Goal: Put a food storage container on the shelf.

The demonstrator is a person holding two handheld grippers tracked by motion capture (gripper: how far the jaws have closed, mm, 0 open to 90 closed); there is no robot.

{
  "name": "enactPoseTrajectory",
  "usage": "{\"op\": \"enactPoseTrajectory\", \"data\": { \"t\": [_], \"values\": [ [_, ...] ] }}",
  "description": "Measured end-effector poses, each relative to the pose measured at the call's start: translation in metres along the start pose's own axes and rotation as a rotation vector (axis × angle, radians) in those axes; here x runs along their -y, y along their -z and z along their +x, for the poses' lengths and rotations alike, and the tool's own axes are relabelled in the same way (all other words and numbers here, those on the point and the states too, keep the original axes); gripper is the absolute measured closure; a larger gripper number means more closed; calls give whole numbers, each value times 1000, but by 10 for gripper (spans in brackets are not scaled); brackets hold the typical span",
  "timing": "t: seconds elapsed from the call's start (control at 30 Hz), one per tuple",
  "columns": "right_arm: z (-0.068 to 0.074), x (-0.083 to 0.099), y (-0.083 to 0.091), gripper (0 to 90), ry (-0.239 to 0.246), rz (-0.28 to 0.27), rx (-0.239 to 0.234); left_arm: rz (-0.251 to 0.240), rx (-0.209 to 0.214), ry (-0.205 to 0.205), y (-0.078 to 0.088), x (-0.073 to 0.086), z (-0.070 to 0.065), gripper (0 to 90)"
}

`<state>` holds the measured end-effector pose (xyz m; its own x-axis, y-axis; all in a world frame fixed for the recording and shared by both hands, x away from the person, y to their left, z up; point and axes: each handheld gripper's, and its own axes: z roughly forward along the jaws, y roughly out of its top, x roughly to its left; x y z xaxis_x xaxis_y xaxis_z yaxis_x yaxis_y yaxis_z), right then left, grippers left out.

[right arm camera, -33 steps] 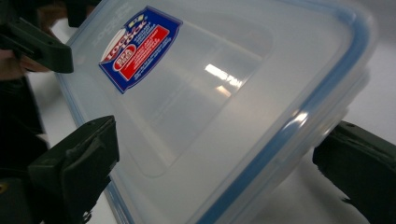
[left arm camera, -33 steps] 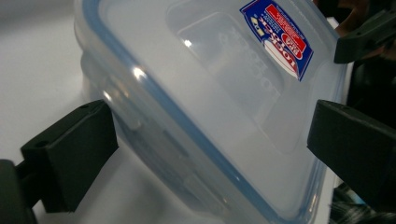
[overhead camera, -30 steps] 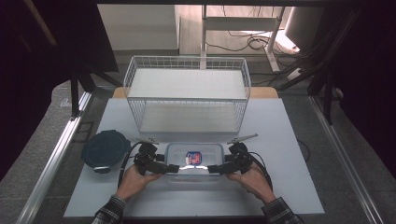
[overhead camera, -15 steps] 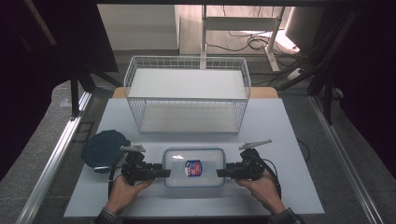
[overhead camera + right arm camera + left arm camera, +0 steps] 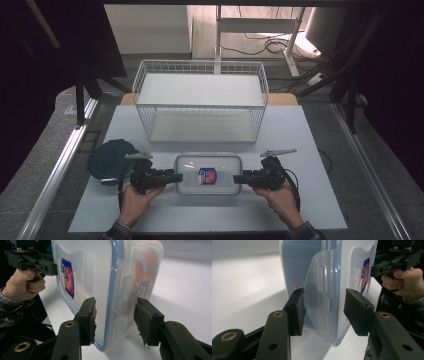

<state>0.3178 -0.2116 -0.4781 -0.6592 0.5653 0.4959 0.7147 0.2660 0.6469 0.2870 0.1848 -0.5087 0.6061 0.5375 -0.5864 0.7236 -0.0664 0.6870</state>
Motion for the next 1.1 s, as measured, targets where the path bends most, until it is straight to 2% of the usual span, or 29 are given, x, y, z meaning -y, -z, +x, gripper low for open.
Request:
{"op": "enactPoseTrajectory", "data": {
  "t": [0.17,0.4,0.53,1.1],
  "values": [
    [3,-5,4,522,17,-27,13,-7,11,3,1,-4,0,522],
    [6,-14,7,523,38,-52,10,-24,7,-29,8,-18,-3,522],
    [9,-23,9,525,51,-74,3,-39,12,-32,14,-27,-3,525],
    [19,-82,22,525,112,-147,3,-104,-19,-77,38,-88,-12,522]
  ]
}}
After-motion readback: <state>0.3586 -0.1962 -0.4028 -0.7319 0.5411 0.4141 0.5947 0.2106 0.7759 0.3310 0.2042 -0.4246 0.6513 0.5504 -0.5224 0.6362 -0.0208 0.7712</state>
